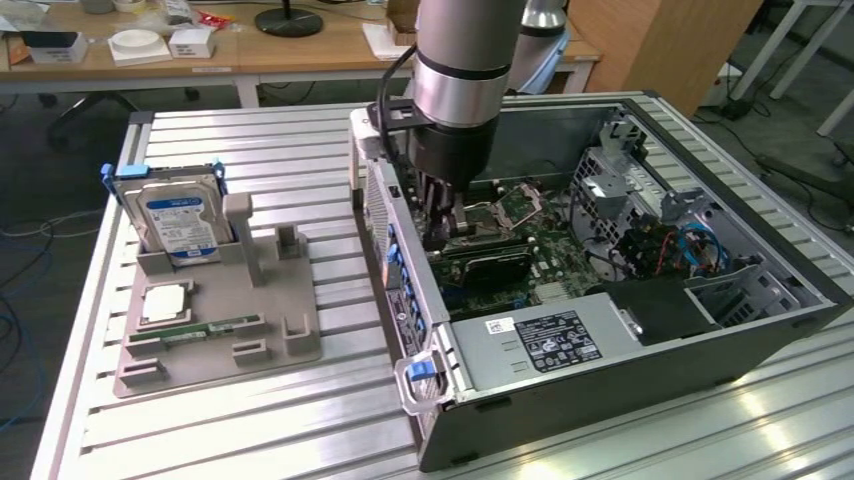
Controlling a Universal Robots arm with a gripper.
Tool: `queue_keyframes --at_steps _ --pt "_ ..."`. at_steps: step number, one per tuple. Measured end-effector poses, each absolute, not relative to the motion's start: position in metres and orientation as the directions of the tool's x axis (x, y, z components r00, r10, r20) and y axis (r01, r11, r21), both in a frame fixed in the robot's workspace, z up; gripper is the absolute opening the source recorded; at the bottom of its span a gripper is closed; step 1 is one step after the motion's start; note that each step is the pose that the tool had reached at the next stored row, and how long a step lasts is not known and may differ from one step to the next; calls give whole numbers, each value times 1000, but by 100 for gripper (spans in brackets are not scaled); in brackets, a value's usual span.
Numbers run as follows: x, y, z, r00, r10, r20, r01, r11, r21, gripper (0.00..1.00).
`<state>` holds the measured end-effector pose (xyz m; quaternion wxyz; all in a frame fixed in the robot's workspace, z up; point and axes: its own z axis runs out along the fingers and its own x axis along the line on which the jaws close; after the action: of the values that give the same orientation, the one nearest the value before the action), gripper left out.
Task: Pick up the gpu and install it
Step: 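Press down on the gpu until it lock into place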
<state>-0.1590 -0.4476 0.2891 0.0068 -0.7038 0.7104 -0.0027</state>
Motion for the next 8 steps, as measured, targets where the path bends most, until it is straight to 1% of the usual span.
queue_keyframes --at_steps 8 --pt "-145 -448 287 -10 -1000 -6 -1000 10 -12 10"
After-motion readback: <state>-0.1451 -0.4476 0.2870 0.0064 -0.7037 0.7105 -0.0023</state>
